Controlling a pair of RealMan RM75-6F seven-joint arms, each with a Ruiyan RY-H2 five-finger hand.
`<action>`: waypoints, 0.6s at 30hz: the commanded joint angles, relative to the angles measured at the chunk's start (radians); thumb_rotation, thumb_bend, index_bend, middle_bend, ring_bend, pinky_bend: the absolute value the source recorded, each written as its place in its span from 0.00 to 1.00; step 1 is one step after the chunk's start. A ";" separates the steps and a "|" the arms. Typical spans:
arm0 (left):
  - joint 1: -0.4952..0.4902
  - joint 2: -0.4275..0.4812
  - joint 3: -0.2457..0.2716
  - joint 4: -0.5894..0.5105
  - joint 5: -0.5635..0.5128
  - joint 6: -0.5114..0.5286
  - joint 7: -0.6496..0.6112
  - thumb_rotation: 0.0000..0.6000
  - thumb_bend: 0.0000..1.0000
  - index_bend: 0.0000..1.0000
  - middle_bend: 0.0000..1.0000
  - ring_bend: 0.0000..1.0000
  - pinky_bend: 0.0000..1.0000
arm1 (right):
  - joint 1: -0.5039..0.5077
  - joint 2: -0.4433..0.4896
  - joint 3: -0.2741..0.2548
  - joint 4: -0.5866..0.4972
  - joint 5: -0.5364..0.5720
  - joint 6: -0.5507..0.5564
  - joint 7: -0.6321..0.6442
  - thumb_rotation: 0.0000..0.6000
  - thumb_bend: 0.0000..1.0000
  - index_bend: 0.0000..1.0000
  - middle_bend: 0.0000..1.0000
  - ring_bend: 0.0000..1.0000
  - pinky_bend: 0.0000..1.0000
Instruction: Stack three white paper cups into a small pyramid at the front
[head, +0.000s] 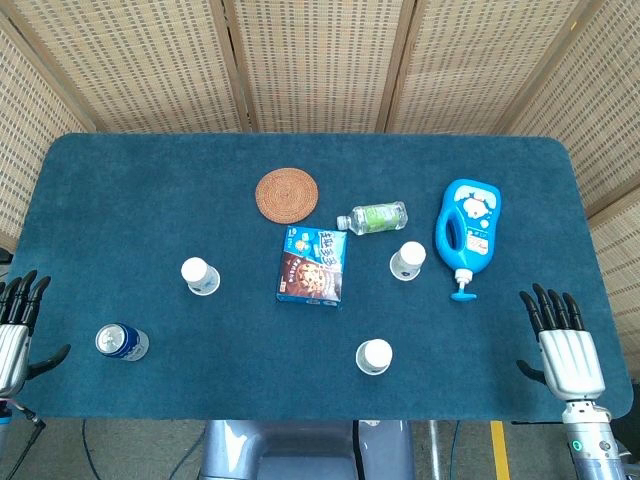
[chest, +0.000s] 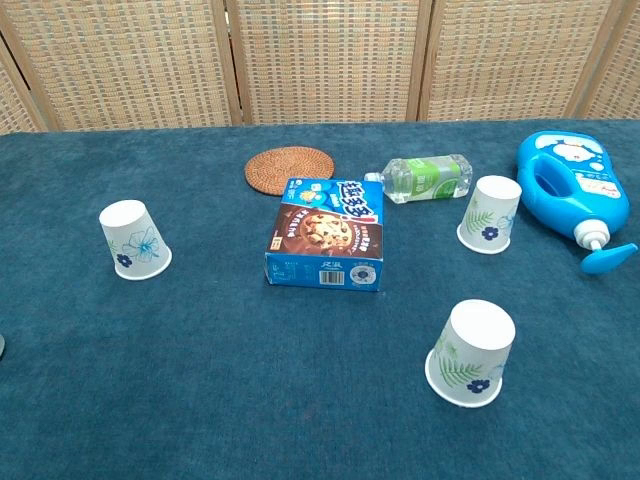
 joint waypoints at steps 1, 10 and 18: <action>0.000 0.000 0.001 0.000 0.001 -0.001 0.001 1.00 0.19 0.00 0.00 0.00 0.00 | -0.002 0.002 0.000 -0.002 0.000 0.002 0.003 1.00 0.13 0.02 0.00 0.00 0.07; -0.001 0.002 0.002 -0.005 -0.002 -0.005 0.004 1.00 0.20 0.00 0.00 0.00 0.00 | 0.000 0.005 -0.001 0.002 0.001 -0.004 0.016 1.00 0.13 0.03 0.00 0.00 0.07; -0.004 0.007 0.002 -0.010 -0.004 -0.010 0.000 1.00 0.20 0.00 0.00 0.00 0.00 | -0.001 0.009 -0.001 0.000 0.000 -0.003 0.025 1.00 0.13 0.03 0.00 0.00 0.07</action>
